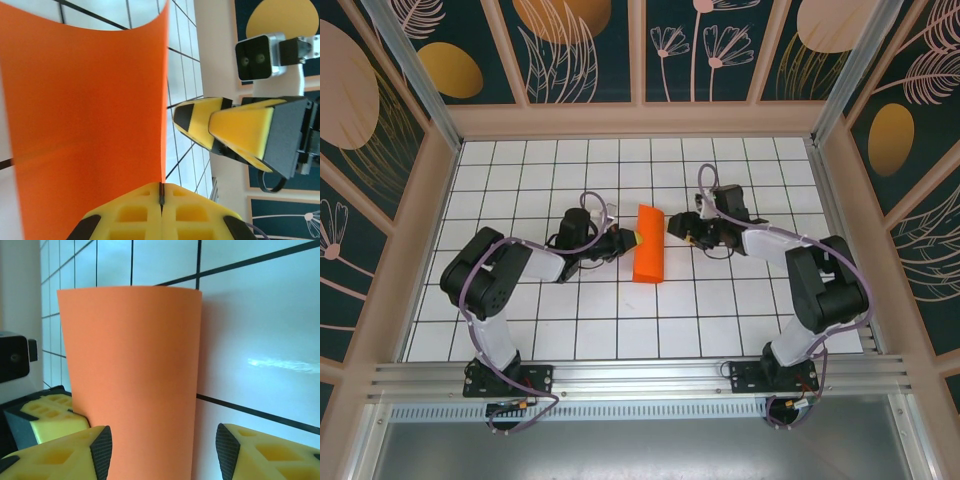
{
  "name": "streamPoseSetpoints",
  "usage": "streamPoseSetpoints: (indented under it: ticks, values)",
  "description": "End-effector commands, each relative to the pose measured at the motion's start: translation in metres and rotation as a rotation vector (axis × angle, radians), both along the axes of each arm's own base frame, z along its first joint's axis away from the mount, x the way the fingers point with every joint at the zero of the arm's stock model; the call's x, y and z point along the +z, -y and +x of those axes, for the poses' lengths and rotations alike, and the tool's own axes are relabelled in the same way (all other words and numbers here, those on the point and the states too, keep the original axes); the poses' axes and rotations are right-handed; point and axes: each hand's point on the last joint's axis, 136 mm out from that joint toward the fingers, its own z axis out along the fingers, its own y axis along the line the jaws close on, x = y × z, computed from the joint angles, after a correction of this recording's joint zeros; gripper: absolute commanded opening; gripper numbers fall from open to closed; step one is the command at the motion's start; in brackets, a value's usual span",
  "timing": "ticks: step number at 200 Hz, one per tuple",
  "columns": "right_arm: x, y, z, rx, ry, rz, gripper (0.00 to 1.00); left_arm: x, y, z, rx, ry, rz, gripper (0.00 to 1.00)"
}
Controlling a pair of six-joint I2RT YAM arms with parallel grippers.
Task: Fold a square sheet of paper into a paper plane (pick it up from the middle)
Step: First fold in half a square sheet of paper at the center of the table.
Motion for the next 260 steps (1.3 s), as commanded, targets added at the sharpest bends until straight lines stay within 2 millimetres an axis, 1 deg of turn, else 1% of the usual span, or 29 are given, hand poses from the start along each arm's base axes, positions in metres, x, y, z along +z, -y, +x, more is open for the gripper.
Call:
streamPoseSetpoints:
  ticks: [1, 40, 62, 89, 122, 160, 183, 213, 235, 260]
  values:
    - [0.004, -0.002, -0.003, 0.006, 0.001, 0.060, 0.61, 0.005, 0.012, 0.002, -0.038, 0.042, -0.008, 0.00]
    - [-0.013, 0.003, -0.004, -0.005, -0.036, 0.006, 0.62, -0.025, 0.004, 0.010, 0.039, -0.035, 0.079, 0.00]
    - [-0.022, -0.005, -0.007, 0.026, -0.051, -0.044, 0.62, -0.038, -0.001, 0.013, 0.070, -0.062, 0.126, 0.00]
    - [-0.029, -0.018, -0.008, 0.060, -0.068, -0.071, 0.63, -0.044, -0.002, 0.015, 0.070, -0.063, 0.164, 0.00]
    - [-0.042, -0.027, -0.008, 0.078, -0.106, -0.105, 0.63, -0.050, -0.002, 0.016, 0.058, -0.070, 0.191, 0.00]
    - [-0.045, -0.035, -0.008, 0.102, -0.117, -0.118, 0.62, -0.054, 0.000, 0.016, 0.045, -0.082, 0.196, 0.00]
    - [-0.054, -0.035, -0.009, 0.107, -0.139, -0.156, 0.59, -0.054, 0.000, 0.015, 0.040, -0.080, 0.198, 0.00]
    - [-0.071, -0.027, -0.011, 0.091, -0.177, -0.230, 0.53, -0.048, 0.000, 0.016, 0.041, -0.066, 0.197, 0.05]
    - [-0.085, -0.017, -0.014, 0.074, -0.206, -0.309, 0.50, -0.035, -0.003, 0.020, 0.059, -0.038, 0.223, 0.12]
    - [-0.099, -0.006, -0.019, 0.064, -0.235, -0.372, 0.48, -0.019, -0.016, 0.031, 0.119, 0.019, 0.320, 0.23]
